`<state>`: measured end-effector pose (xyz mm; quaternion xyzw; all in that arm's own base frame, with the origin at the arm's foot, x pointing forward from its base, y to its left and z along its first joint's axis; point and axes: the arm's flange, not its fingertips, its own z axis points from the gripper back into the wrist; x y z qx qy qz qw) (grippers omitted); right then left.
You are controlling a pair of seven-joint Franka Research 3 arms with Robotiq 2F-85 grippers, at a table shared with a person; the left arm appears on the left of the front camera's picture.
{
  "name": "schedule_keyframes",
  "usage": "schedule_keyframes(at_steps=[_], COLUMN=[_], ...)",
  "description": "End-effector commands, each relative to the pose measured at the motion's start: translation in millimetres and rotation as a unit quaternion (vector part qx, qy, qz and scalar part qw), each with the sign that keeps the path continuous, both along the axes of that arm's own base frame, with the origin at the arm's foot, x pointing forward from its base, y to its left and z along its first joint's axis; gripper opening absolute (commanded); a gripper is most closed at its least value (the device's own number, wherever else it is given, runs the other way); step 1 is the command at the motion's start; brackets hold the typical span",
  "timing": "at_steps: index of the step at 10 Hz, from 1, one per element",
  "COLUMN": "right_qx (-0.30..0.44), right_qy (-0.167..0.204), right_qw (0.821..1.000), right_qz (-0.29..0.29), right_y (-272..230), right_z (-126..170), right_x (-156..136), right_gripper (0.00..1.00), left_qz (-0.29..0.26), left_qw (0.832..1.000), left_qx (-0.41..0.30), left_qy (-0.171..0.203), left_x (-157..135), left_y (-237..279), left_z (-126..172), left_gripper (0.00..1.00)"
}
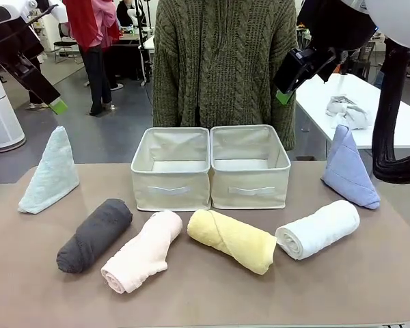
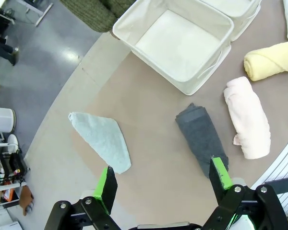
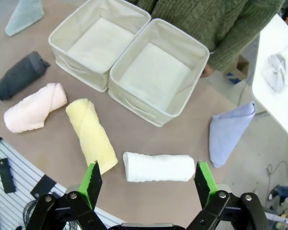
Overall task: Sort the towels based on their folding style.
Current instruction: Pick up one triangle-folded towel and place it in the left Fabric basket.
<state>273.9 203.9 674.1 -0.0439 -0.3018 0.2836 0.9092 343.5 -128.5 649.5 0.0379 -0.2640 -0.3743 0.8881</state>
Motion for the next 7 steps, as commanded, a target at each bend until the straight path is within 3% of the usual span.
schedule_keyframes(at_steps=[1, 2, 3, 4, 5, 7], right_qx=[0.000, 0.000, 0.063, 0.109, 0.161, 0.246], right_qy=[0.008, 0.000, 0.055, 0.085, 0.108, 0.097], right_qw=[1.000, 1.000, 0.996, 0.989, 0.979, 0.963], right_qz=[0.006, 0.000, 0.027, 0.043, 0.064, 0.050], right_y=[0.0, 0.0, -36.8, -69.1, -104.9, -187.6], right_z=[-2.3, 0.0, 16.0, 27.5, 34.3, 35.5], right_x=[0.3, 0.0, 23.6, 39.4, 56.9, 90.5], right_gripper=[1.00, 1.00, 1.00, 1.00, 1.00, 1.00], left_qz=[0.000, 0.000, -0.066, -0.118, -0.152, -0.177], left_qw=[1.000, 1.000, 0.995, 0.982, 0.970, 0.957], left_qx=[-0.003, 0.000, -0.056, -0.122, -0.163, -0.215], left_qy=[0.002, 0.000, 0.041, 0.086, 0.101, 0.078], left_x=[0.5, 0.0, 16.8, 32.6, 46.1, 64.8], left_y=[1.3, 0.0, 35.5, 61.6, 86.9, 143.3], left_z=[-1.0, 0.0, -3.6, -6.4, -9.5, -13.3], left_gripper=[1.00, 1.00, 1.00, 1.00, 1.00, 1.00])
